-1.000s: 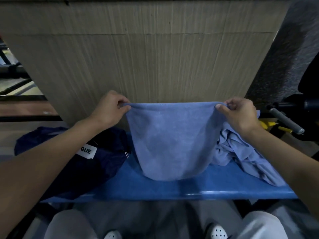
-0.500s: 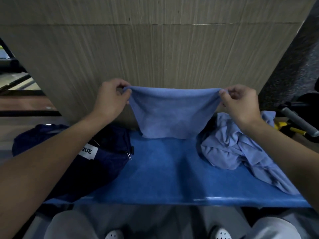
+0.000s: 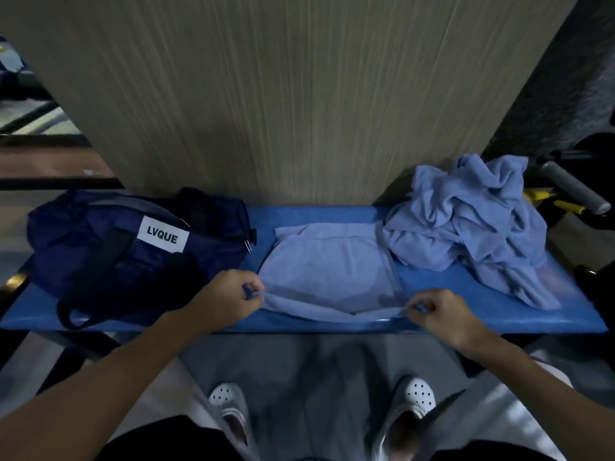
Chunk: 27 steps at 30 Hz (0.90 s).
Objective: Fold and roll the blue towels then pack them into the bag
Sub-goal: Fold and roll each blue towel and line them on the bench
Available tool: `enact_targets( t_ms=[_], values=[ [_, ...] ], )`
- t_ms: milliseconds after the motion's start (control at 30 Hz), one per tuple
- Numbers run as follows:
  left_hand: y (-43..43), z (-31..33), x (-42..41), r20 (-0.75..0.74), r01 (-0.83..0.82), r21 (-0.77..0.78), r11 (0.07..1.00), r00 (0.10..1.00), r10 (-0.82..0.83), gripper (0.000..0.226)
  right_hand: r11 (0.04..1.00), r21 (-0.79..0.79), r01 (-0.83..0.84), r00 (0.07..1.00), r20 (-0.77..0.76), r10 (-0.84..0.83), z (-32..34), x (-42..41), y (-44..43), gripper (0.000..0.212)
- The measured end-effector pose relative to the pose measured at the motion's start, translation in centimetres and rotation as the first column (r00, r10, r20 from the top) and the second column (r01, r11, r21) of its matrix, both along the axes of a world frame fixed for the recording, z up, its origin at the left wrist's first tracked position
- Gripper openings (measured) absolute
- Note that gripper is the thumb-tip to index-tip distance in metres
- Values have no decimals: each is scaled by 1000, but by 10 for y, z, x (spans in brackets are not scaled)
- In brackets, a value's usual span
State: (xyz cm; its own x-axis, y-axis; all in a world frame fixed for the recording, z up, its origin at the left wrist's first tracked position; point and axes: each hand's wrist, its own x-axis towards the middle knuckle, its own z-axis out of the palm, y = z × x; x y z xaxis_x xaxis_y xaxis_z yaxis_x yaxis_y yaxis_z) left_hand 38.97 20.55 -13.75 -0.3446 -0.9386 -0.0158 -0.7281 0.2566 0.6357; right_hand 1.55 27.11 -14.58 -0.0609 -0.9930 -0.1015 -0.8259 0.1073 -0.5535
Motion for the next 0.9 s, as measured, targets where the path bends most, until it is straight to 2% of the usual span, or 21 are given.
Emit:
enact_targets(
  t_ms=[133,300,500,633,700,767,900],
  values=[
    [-10,2,-5,-13,-30,35,999,999,31,13,998,59,-18,1000,-11,19,-2,-5,-6,18],
    [-42,15,-35,-92,-58,-56,997,994,53,8,996,-26,87,977,199,-80,1,2,-41,21],
    [-100,6,-70,-108,-77,-103,992,992,66,10,993,-50,105,945,315,-84,-5,28,-105,16],
    [-138,-13,-86,-98,-41,-86,995,995,32,6,992,-105,66,912,409,-17,-17,42,-151,22],
    [-155,-24,-91,-61,-12,-84,996,998,7,6,986,-162,42,939,342,16,-26,44,-170,20],
    [-165,-37,-90,-2,8,-73,997,1000,-8,10,977,-213,-9,978,202,53,-39,40,-184,10],
    [-176,-50,-83,130,109,9,994,985,-109,17,960,-262,-100,994,-77,83,-56,26,-201,11]
  ],
)
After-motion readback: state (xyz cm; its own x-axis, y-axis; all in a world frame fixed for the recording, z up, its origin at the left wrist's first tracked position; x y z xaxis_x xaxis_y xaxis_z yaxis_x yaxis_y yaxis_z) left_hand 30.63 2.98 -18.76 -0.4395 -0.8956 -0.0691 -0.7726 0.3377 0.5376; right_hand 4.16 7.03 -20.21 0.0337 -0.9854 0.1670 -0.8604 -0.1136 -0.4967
